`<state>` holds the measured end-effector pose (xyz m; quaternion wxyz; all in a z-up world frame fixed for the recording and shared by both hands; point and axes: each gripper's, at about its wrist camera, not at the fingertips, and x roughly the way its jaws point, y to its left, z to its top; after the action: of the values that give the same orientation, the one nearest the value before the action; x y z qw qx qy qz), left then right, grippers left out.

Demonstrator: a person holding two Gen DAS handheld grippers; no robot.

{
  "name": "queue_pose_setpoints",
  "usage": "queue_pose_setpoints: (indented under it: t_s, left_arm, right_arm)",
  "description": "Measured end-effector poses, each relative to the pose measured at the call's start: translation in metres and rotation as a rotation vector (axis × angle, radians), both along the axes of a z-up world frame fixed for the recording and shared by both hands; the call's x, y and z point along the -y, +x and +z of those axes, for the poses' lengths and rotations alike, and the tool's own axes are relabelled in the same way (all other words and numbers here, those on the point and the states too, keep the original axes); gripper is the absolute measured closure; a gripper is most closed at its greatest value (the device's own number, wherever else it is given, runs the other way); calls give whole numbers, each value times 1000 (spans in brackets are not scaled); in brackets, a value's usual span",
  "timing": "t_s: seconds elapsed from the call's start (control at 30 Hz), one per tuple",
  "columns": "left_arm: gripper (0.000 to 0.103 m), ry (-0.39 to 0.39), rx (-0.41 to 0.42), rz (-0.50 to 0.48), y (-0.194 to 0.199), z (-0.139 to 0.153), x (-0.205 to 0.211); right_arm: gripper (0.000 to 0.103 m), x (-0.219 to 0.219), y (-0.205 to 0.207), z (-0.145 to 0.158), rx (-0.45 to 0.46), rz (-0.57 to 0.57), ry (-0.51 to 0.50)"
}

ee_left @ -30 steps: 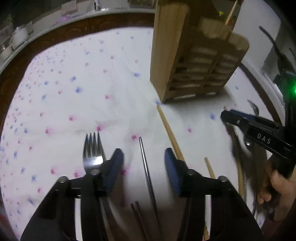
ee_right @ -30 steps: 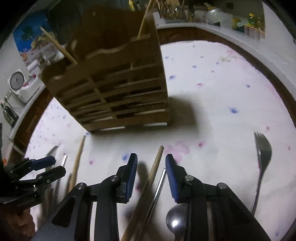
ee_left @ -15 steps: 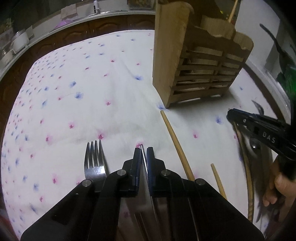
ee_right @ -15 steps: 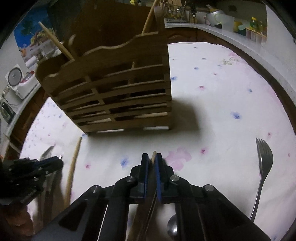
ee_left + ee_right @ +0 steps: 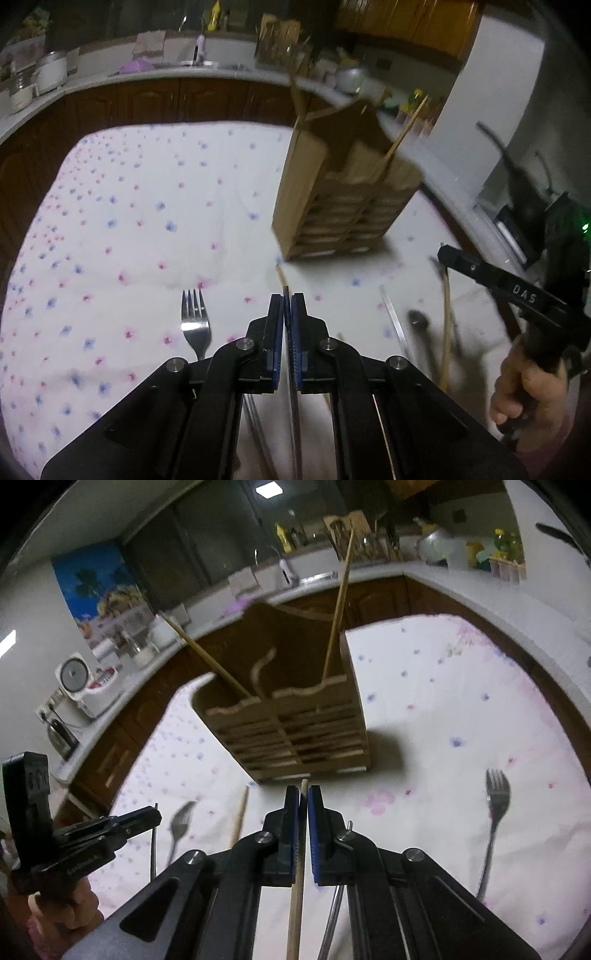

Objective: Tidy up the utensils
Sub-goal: 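Lift both chopsticks, carry them over the holder and lower them in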

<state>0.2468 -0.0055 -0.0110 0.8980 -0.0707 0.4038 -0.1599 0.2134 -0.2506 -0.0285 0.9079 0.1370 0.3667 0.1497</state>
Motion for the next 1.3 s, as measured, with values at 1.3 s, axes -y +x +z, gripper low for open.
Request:
queue_pose_setpoints:
  t_s: [1.3]
  left_arm:
    - [100,-106,295,42,-74,102,-27]
  right_arm:
    - [99,32,-72,93,270,-76,43]
